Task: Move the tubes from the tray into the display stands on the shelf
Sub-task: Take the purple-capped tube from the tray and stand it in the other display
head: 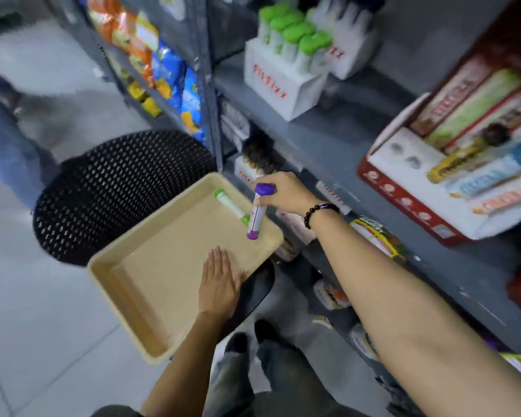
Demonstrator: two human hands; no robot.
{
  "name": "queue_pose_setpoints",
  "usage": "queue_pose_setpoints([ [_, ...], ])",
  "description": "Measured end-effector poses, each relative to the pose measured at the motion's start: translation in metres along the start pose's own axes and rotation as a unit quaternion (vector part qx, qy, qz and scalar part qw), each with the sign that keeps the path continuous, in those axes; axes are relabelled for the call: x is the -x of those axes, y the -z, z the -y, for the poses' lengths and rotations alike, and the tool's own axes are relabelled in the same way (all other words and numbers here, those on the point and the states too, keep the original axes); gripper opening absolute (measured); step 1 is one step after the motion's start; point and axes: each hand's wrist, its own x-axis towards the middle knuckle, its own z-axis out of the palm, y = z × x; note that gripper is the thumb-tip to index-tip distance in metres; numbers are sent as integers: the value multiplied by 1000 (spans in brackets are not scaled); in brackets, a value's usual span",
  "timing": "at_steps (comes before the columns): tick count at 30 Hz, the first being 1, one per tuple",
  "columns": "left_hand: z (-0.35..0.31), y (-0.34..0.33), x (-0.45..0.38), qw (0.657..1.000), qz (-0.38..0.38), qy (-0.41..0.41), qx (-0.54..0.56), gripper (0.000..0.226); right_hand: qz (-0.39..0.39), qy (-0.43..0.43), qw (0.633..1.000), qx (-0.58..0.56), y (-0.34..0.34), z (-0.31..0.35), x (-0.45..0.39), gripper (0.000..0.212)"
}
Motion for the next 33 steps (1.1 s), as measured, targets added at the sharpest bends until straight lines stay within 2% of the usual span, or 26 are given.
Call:
queue_pose_setpoints([
  [2,-12,22,-12,999,0,-48,-6,80,-48,-13,999,16,30,4,18,17],
  [5,-40,52,-32,989,-20,-142,-18,86,-127,-23,991,46,71,8,47,22],
  [9,-86,74,-59,973,-27,-231,4,62,-210,-52,975,52,120,9,89,37],
  [13,-138,88,-81,951,-47,-304,-9,74,-281,-79,955,53,163,8,134,38],
  [16,-173,90,-102,944,-47,-325,-36,64,-301,-112,947,25,189,9,157,29],
  [21,-211,89,-129,940,8,-336,-52,69,-333,-126,934,36,223,8,180,32],
  [29,-218,86,-132,938,20,-324,-122,73,-340,-114,931,63,246,9,180,46],
  [33,-219,89,-131,938,35,-319,-132,73,-313,-108,940,87,251,15,173,36],
])
